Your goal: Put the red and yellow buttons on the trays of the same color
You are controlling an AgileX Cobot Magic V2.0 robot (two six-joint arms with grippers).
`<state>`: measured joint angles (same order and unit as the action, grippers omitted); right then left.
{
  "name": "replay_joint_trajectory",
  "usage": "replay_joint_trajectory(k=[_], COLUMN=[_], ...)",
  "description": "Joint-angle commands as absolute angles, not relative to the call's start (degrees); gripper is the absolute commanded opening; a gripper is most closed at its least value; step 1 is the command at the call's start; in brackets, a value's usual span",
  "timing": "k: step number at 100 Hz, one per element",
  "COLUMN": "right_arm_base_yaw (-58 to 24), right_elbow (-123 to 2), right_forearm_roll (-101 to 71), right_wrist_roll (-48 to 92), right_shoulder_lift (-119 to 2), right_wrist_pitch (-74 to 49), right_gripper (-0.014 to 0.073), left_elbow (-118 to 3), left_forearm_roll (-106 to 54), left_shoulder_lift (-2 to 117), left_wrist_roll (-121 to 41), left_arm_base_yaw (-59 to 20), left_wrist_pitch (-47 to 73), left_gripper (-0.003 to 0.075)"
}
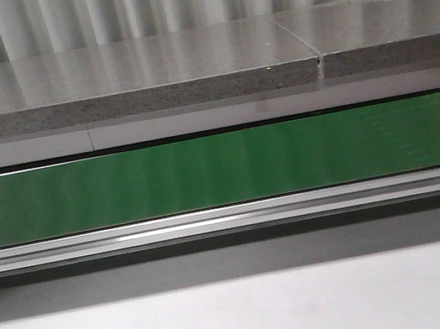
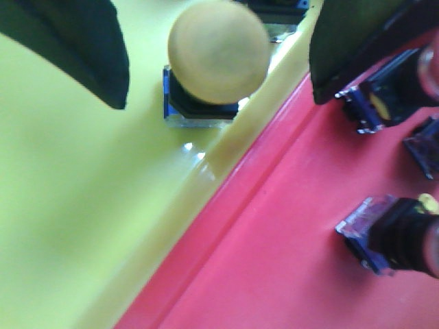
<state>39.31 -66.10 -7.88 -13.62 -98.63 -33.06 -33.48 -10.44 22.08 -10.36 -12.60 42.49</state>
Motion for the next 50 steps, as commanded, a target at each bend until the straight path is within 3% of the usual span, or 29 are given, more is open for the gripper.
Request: replay_joint_trajectory(k=[1, 14, 21, 50], right_arm_base_yaw=[39.3, 38.1, 36.3, 23.8], right_elbow=[-67.8, -67.8, -67.8, -67.8], right_forearm_roll=[-6.6, -5.3, -3.4, 2.4], right_wrist_roll=[-13.2, -12.9, -12.9, -12.9], right_shoulder_lift=[-92.8, -87.9, -85.2, -76.1], right_wrist_pitch=[-31.5, -31.6, -31.9, -34.9], right_gripper=[0.0549, 0.0543, 0.0496, 0.0047], left_elbow=[-34.9, -34.9, -34.9, -34.9], left_forearm_roll=[-11.6, -11.6, -11.6, -11.6], left_shoulder_lift=[22.4, 22.4, 22.4, 22.4], left_wrist_roll=[-10.3, -10.3, -10.3, -10.3], left_arm_base_yaw=[-13.0, -13.0, -13.0, -13.0], left_wrist_pitch=[38.6, 38.6, 38.6, 38.6], left_gripper=[-0.002, -0.002, -0.002, -0.002])
